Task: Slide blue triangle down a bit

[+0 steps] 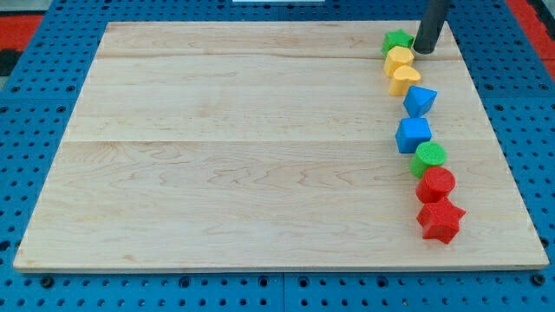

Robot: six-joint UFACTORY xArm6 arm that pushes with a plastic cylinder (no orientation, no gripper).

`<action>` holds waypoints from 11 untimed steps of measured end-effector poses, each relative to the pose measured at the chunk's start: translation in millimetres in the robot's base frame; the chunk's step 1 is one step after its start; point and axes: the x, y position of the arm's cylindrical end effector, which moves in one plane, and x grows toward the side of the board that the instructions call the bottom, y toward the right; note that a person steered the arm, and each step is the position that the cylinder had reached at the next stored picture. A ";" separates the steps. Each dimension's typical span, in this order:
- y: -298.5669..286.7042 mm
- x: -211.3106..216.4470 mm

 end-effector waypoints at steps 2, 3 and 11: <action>16.5 36.7; 21.2 85.5; 20.9 146.8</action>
